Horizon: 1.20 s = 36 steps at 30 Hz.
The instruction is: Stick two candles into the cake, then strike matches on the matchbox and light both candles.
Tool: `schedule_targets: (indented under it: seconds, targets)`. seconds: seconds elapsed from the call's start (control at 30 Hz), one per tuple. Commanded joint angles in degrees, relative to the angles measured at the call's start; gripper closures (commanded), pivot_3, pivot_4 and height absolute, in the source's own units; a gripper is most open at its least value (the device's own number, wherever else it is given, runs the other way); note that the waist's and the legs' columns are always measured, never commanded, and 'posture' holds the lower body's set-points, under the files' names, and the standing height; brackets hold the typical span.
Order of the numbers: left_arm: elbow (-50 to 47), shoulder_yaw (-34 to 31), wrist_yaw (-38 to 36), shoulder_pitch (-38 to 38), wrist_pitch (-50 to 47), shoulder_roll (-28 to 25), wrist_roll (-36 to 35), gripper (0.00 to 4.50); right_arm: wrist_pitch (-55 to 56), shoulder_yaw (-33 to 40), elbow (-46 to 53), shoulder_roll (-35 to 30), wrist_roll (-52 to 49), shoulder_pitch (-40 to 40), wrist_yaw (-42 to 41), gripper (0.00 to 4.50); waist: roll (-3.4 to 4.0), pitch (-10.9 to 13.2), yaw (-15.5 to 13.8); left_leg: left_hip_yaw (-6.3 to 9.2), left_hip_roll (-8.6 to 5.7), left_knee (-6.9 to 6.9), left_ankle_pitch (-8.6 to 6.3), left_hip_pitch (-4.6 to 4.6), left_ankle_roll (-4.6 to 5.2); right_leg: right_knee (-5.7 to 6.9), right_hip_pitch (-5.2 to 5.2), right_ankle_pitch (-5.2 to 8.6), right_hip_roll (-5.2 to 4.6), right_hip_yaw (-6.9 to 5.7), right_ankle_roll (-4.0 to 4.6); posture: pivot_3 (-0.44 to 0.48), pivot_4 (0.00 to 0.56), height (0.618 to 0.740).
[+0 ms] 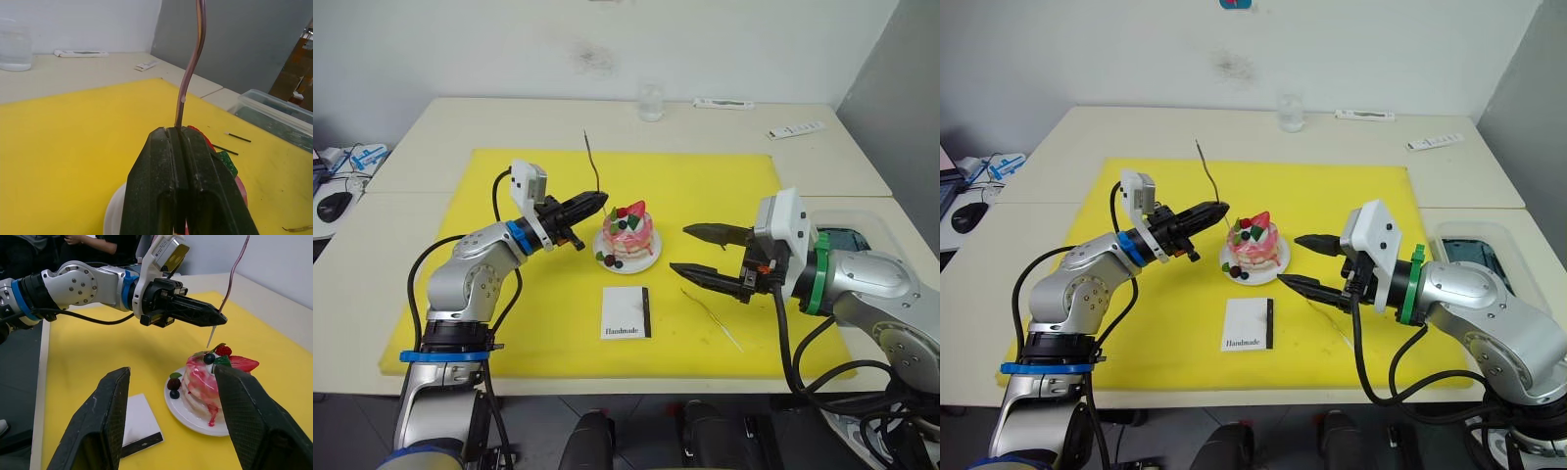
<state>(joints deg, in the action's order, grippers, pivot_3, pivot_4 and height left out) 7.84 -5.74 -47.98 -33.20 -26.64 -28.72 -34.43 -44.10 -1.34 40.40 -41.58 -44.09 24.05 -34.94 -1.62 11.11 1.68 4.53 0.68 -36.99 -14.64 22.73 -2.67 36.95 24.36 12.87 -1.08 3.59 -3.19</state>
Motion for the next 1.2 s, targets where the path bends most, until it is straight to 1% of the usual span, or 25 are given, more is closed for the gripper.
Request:
schedule_targets:
  seconds: [0.03, 0.27, 0.43, 0.57, 0.7, 0.93, 1.2]
  targets:
    - [-0.3, -1.1, -0.2, -0.4, 1.2, 0.5, 0.6, 4.50, 0.2, 1.4, 2.3, 0.0, -0.7, 0.5, 0.1, 1.68, 0.00, 0.0, 0.0, 0.00, 0.00, 0.00, 0.00, 0.00, 0.00, 0.00, 0.00, 0.00, 0.00, 0.00, 0.00, 0.000, 0.150, 0.740]
    - [1.5, -1.3, -0.2, -0.3, 2.7, 1.1, 1.9, 4.50, 0.0, 1.4, 2.3, 0.1, -0.7, 0.7, 0.3, 1.68, 0.00, 0.0, 0.0, 0.01, 0.00, -0.01, 0.00, -0.02, 0.00, 0.03, -0.01, 0.00, 0.00, 0.00, 0.00, 0.000, 0.150, 0.740]
    - [1.2, -0.8, -0.5, -0.1, 2.8, 2.3, 2.5, 4.50, -0.1, 1.6, 2.5, 0.1, -0.9, 0.6, 0.5, 1.68, 0.00, 0.0, 0.0, 0.01, 0.00, -0.03, 0.00, -0.02, 0.00, 0.03, -0.03, -0.01, 0.00, 0.00, 0.00, 0.000, 0.150, 0.740]
    - [1.0, -0.3, -1.3, 0.3, 3.1, 2.2, 3.2, 4.50, -0.3, 1.6, 2.7, 0.1, -0.9, 0.5, 0.5, 1.68, 0.00, 0.0, 0.0, 0.02, 0.00, -0.03, 0.00, -0.03, 0.00, 0.04, -0.03, -0.01, 0.00, 0.00, 0.00, 0.000, 0.150, 0.740]
    - [1.1, 0.3, -2.0, 1.4, 4.9, 2.1, 5.1, 4.50, -0.5, 1.6, 2.9, 0.2, -1.0, 0.5, 0.7, 1.68, 0.00, 0.0, 0.0, 0.01, 0.00, -0.03, 0.00, -0.05, 0.00, 0.04, -0.05, -0.01, 0.00, 0.00, 0.00, 0.000, 0.150, 0.740]
    - [0.2, 0.6, -2.3, 2.4, 5.2, 2.8, 5.7, 4.50, -0.8, 1.7, 3.1, 0.3, -1.1, 0.6, 1.0, 1.68, 0.00, 0.0, 0.0, 0.02, 0.00, -0.04, 0.00, -0.09, 0.00, 0.05, -0.09, -0.02, 0.00, 0.01, 0.00, 0.000, 0.150, 0.740]
    - [1.2, 1.8, -1.7, 5.0, 8.5, 4.7, 7.8, 4.50, -0.7, 1.3, 2.8, 0.7, -0.8, 0.7, 1.3, 1.68, 0.00, 0.0, 0.0, 0.02, -0.01, -0.05, 0.00, -0.15, 0.00, 0.05, -0.17, -0.02, -0.01, 0.00, 0.00, 0.000, 0.150, 0.740]
